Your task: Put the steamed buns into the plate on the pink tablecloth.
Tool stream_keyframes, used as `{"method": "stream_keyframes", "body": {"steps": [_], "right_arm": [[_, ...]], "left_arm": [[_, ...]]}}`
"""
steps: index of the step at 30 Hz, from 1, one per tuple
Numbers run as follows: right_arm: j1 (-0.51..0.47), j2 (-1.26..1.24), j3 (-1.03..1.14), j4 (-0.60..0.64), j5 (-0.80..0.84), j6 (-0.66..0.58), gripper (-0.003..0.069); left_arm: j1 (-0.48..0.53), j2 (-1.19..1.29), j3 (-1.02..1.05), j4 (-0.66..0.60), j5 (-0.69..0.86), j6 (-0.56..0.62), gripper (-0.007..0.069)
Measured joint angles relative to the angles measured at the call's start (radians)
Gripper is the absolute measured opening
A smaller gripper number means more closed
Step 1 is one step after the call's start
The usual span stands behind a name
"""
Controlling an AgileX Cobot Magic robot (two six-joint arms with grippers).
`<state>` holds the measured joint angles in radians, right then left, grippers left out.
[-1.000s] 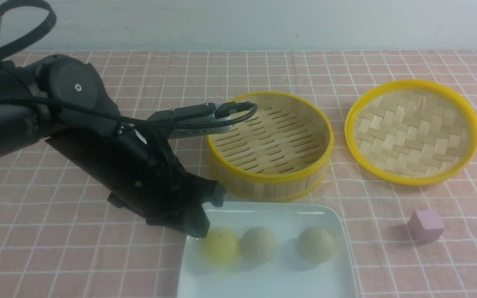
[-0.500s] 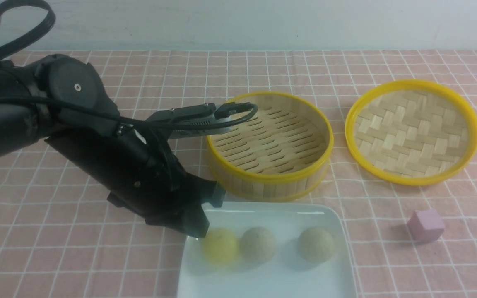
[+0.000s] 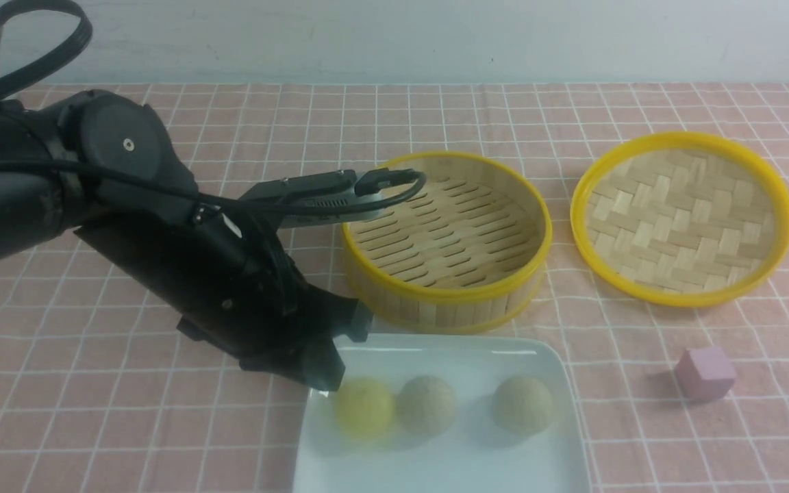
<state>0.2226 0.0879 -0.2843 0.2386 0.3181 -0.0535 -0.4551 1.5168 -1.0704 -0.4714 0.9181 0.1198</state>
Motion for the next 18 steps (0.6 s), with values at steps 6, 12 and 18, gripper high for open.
{"method": "stream_keyframes", "body": {"steps": [6,12,18], "right_arm": [[-0.04,-0.041,0.084,-0.081,-0.002,0.0,0.0043],[-0.131,-0.096,0.244,-0.116,0.004,0.0,0.0051],[-0.194,-0.098,0.306,-0.12,0.039,0.0,0.0061]], "left_arm": [[0.0,0.0,0.0,0.001,-0.008,0.002,0.003],[0.0,0.0,0.0,0.001,-0.032,0.007,0.003],[0.0,-0.003,0.0,0.001,-0.041,0.046,0.003]]}}
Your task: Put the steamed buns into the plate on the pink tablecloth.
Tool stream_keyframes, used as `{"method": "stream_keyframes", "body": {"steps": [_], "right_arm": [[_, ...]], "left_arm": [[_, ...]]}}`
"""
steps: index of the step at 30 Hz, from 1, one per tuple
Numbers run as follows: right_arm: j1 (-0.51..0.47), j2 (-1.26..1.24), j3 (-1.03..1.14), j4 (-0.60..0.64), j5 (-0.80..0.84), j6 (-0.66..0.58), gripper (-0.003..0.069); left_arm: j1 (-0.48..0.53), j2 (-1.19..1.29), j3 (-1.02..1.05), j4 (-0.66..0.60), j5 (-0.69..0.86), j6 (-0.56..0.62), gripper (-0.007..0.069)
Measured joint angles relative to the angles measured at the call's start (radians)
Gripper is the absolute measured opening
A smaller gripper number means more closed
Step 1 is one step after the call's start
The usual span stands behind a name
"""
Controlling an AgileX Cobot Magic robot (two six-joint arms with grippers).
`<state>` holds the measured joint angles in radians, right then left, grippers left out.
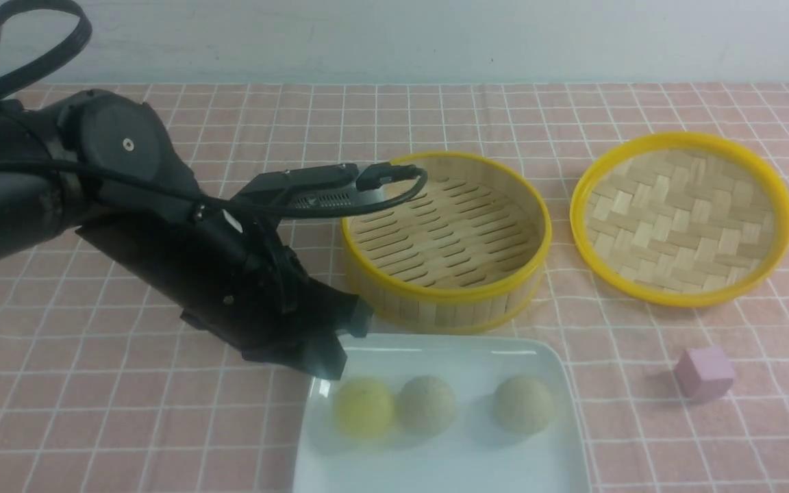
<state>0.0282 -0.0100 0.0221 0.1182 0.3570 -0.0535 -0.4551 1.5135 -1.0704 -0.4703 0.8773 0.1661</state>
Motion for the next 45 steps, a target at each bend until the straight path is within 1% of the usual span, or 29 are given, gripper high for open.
{"method": "stream_keyframes", "body": {"steps": [4,10,12,18,23,28,31,35,39,45], "right_arm": [[-0.028,0.0,-0.002,-0.003,0.018,0.0,0.0063],[-0.116,0.0,-0.005,-0.019,0.034,0.0,0.0074],[-0.125,0.0,-0.004,-0.034,0.035,0.0,0.0078],[-0.128,0.0,-0.006,-0.132,0.046,0.0,0.0087],[-0.128,0.0,-0.007,-0.137,0.047,0.0,0.0095],[-0.094,0.0,-0.007,-0.137,0.047,0.0,0.0104],[-0.052,0.0,-0.007,-0.137,0.047,0.0,0.0111],[-0.029,0.0,-0.007,-0.137,0.047,0.0,0.0115],[-0.026,0.0,-0.007,-0.137,0.047,0.0,0.0123],[-0.026,0.0,-0.007,-0.137,0.047,0.0,0.0132]], "left_arm": [[0.0,-0.013,0.0,0.0,-0.036,0.02,0.003],[0.0,-0.051,0.0,0.0,-0.156,0.037,0.003],[0.0,-0.061,0.0,-0.001,-0.17,0.037,0.003],[0.0,-0.121,0.0,0.012,-0.185,0.042,0.003],[0.0,-0.225,0.0,0.042,-0.18,0.044,0.003],[0.0,-0.386,0.0,0.105,-0.103,0.044,0.003],[0.0,-0.493,0.0,0.168,-0.002,0.025,0.003],[0.0,-0.593,0.0,0.225,0.081,-0.031,0.003],[0.0,-0.724,0.001,0.308,0.169,-0.122,0.003],[0.0,-0.884,0.073,0.423,0.228,-0.24,0.003]]}}
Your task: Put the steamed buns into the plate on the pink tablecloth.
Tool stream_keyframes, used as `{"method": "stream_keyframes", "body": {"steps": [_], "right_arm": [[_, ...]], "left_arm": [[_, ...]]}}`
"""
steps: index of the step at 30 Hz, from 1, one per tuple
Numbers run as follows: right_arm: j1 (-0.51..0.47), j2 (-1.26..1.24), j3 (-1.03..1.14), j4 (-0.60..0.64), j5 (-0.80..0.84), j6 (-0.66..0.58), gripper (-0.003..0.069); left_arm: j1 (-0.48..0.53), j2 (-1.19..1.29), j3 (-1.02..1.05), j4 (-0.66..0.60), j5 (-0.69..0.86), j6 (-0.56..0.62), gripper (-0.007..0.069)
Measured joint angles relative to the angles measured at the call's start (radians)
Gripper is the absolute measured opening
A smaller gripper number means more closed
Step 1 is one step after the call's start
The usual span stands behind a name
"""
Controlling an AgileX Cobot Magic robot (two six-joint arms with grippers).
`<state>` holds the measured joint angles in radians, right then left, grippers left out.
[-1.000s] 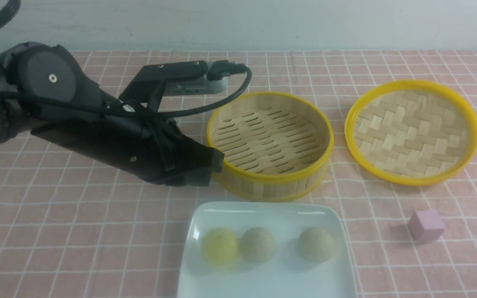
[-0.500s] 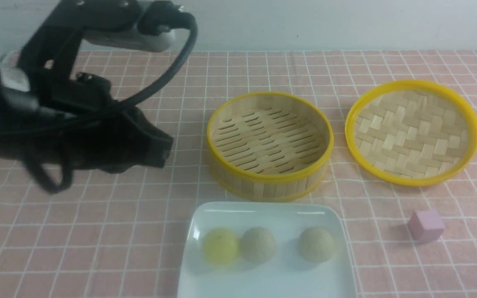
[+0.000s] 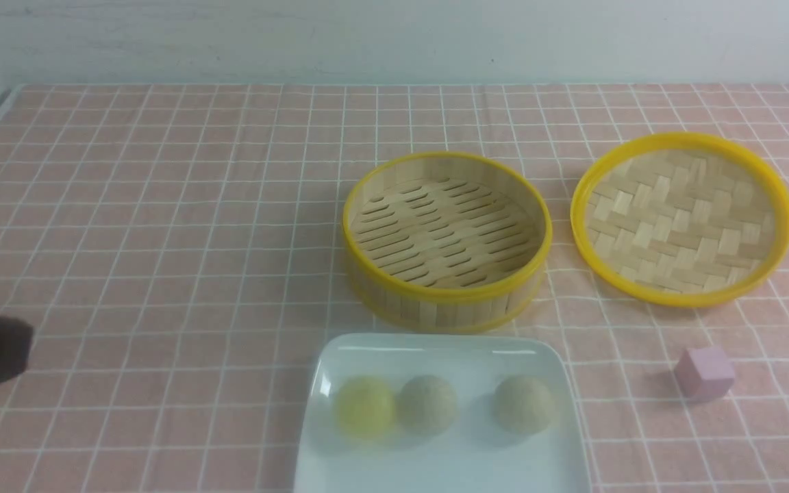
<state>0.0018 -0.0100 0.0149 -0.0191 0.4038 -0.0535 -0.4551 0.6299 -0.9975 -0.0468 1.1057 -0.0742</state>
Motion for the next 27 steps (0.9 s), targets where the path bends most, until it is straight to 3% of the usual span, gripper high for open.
{"method": "stream_keyframes", "body": {"steps": [8,15,21,23,27], "right_arm": [[0.0,0.0,0.0,0.041,-0.002,0.0,0.0142],[0.0,0.0,0.0,0.046,-0.003,0.0,0.0152],[0.0,0.0,0.0,0.049,-0.003,0.0,0.0157],[0.0,0.0,0.0,0.049,-0.003,0.0,0.0159],[0.0,0.0,0.0,0.049,-0.003,0.0,0.0166]], "left_arm": [[0.0,-0.128,0.111,0.059,0.013,-0.109,0.003],[0.0,-0.169,0.19,0.059,-0.01,-0.116,0.0031],[0.0,-0.175,0.327,0.047,-0.174,-0.159,0.0034],[0.0,-0.175,0.38,0.03,-0.308,-0.206,0.0038],[0.0,-0.175,0.403,0.005,-0.434,-0.253,0.0041]]}}
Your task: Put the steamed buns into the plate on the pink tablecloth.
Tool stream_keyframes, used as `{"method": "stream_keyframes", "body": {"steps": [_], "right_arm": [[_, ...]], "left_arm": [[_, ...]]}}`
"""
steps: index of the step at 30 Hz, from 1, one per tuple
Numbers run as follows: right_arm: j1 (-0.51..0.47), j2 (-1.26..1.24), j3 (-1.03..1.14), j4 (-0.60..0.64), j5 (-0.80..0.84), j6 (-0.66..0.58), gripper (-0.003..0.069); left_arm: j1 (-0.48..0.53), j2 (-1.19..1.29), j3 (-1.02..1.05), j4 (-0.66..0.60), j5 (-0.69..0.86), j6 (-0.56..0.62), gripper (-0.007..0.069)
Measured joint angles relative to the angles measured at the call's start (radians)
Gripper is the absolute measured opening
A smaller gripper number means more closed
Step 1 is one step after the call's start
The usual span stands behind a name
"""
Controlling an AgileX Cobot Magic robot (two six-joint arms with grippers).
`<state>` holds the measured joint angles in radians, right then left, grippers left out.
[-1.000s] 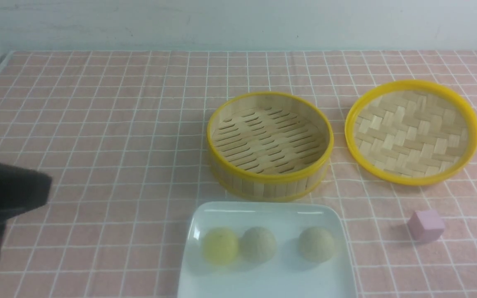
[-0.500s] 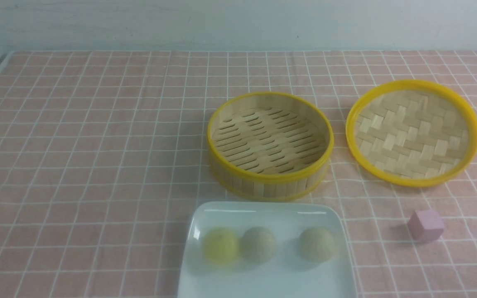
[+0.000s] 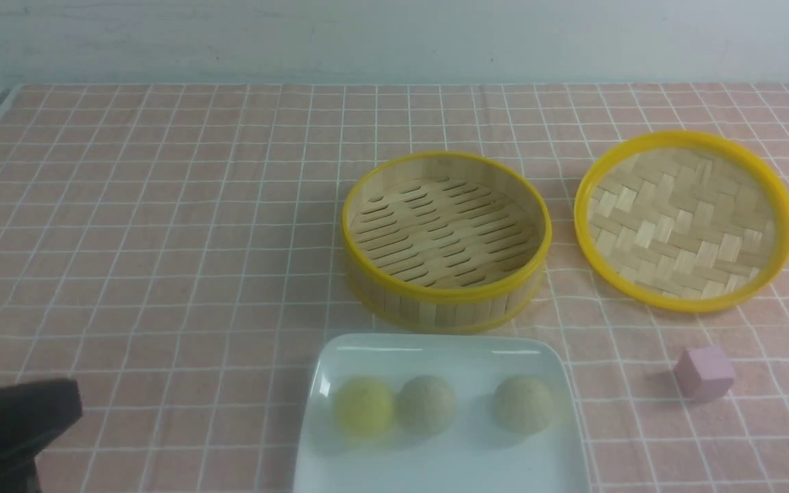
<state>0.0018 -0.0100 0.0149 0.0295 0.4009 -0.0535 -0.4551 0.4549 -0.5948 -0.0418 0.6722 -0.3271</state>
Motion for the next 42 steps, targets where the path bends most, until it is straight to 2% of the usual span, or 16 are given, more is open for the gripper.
{"method": "stream_keyframes", "body": {"steps": [10,21,28,33,35,42], "right_arm": [[0.0,0.0,0.0,0.0,0.0,0.0,0.0178],[0.0,0.0,0.0,0.0,0.0,0.0,0.0197],[0.0,0.0,0.0,0.0,0.0,0.0,0.0205],[0.0,0.0,0.0,0.0,0.0,0.0,0.0208],[0.0,0.0,0.0,0.0,0.0,0.0,0.0208],[0.0,0.0,0.0,0.0,0.0,0.0,0.0209]], "left_arm": [[0.0,0.0,0.002,0.014,-0.032,-0.01,0.0048],[0.0,0.0,0.014,0.113,-0.017,-0.013,0.0059],[0.015,-0.042,0.181,0.146,-0.144,-0.013,0.0064],[0.135,-0.219,0.334,0.15,-0.24,-0.013,0.0069],[0.215,-0.315,0.411,0.155,-0.262,-0.013,0.0073],[0.389,-0.462,0.561,0.201,-0.273,-0.013,0.008]]}}
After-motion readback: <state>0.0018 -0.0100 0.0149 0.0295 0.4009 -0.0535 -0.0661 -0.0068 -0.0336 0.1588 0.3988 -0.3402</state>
